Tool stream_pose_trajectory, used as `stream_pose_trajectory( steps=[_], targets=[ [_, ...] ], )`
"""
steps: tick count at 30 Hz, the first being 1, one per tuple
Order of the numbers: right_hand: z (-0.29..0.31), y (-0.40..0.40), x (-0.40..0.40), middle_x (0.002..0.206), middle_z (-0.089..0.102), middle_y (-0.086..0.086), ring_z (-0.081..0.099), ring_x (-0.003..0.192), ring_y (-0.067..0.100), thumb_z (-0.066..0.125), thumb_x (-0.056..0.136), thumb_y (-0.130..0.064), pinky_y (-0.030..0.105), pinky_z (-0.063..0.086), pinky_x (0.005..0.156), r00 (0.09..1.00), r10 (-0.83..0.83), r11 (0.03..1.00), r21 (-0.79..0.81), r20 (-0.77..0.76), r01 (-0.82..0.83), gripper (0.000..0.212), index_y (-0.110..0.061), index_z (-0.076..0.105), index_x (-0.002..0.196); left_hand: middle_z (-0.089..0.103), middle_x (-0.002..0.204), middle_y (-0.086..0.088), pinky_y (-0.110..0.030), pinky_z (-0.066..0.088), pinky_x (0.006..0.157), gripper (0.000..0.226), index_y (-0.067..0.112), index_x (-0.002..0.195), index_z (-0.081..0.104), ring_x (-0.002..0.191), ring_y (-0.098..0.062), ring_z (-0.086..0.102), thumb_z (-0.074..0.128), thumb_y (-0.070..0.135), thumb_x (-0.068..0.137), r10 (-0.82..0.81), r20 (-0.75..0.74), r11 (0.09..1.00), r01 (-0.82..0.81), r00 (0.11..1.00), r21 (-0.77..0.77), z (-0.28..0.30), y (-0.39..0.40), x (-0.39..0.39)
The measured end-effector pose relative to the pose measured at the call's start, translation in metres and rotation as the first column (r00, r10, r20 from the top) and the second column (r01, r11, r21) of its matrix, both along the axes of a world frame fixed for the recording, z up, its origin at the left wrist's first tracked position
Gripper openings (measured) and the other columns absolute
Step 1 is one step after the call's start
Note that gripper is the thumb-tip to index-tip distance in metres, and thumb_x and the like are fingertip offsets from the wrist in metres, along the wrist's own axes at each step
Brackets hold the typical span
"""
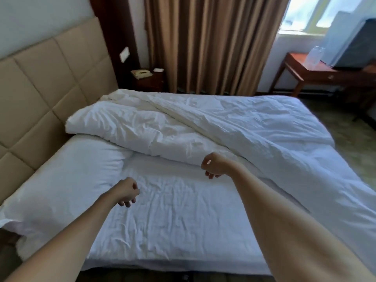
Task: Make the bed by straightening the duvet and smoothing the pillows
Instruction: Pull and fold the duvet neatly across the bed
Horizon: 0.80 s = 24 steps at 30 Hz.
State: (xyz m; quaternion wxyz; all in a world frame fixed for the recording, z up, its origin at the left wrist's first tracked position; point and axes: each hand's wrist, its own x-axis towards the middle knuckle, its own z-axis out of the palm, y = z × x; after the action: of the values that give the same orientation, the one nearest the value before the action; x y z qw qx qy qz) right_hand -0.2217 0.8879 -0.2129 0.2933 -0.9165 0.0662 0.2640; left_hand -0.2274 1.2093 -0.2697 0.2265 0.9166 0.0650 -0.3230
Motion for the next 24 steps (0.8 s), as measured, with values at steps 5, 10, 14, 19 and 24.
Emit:
stream_pose_trajectory(
  steps=[5, 10, 14, 19, 24],
  targets=[
    [-0.024, -0.081, -0.097, 0.086, 0.073, 0.004, 0.069, 0.067, 0.012, 0.050, 0.099, -0.023, 0.026, 0.055, 0.064, 0.979, -0.185, 0.979, 0.072, -0.084, 0.192, 0.022, -0.009, 0.063, 0.109, 0.073, 0.083, -0.012, -0.026, 0.046, 0.050, 0.023, 0.001, 0.098, 0.061, 0.055, -0.020, 0.064, 0.045, 0.017, 0.099, -0.235, 0.009, 0.972, 0.235, 0.972, -0.031, -0.015, -0.095, -0.041],
    [-0.042, -0.172, -0.183, 0.091, 0.074, 0.007, 0.070, 0.071, 0.013, 0.050, 0.100, -0.022, 0.027, 0.055, 0.065, 0.940, -0.306, 0.947, 0.050, -0.154, 0.317, 0.023, -0.008, 0.063, 0.112, 0.073, 0.083, -0.009, -0.027, 0.050, 0.052, 0.022, 0.004, 0.099, 0.061, 0.060, -0.019, 0.069, 0.044, 0.018, 0.099, -0.371, -0.022, 0.928, 0.370, 0.928, -0.047, -0.019, -0.184, -0.086],
    [-0.051, -0.244, -0.225, 0.089, 0.073, 0.006, 0.070, 0.069, 0.013, 0.051, 0.100, -0.023, 0.028, 0.055, 0.067, 0.922, -0.368, 0.916, 0.122, -0.122, 0.382, 0.022, -0.010, 0.064, 0.111, 0.073, 0.085, -0.008, -0.026, 0.049, 0.052, 0.021, 0.005, 0.101, 0.060, 0.060, -0.019, 0.068, 0.044, 0.019, 0.098, -0.391, -0.044, 0.920, 0.391, 0.919, -0.004, -0.023, -0.252, -0.114],
    [-0.059, -0.348, -0.268, 0.086, 0.073, 0.006, 0.069, 0.069, 0.015, 0.051, 0.100, -0.024, 0.026, 0.054, 0.063, 0.908, -0.403, 0.902, 0.119, -0.114, 0.415, 0.022, -0.010, 0.065, 0.110, 0.073, 0.087, -0.010, -0.026, 0.049, 0.054, 0.023, 0.002, 0.105, 0.059, 0.062, -0.020, 0.067, 0.044, 0.018, 0.098, -0.377, -0.010, 0.925, 0.377, 0.926, -0.044, -0.028, -0.362, -0.152],
    [-0.071, -0.439, -0.301, 0.087, 0.074, 0.007, 0.071, 0.069, 0.014, 0.051, 0.099, -0.022, 0.025, 0.053, 0.059, 0.906, -0.399, 0.915, 0.005, -0.142, 0.404, 0.024, -0.009, 0.065, 0.111, 0.074, 0.086, -0.007, -0.027, 0.052, 0.058, 0.021, 0.007, 0.104, 0.059, 0.062, -0.019, 0.069, 0.045, 0.020, 0.096, -0.364, -0.067, 0.927, 0.355, 0.929, -0.119, -0.040, -0.452, -0.194]
  ],
)
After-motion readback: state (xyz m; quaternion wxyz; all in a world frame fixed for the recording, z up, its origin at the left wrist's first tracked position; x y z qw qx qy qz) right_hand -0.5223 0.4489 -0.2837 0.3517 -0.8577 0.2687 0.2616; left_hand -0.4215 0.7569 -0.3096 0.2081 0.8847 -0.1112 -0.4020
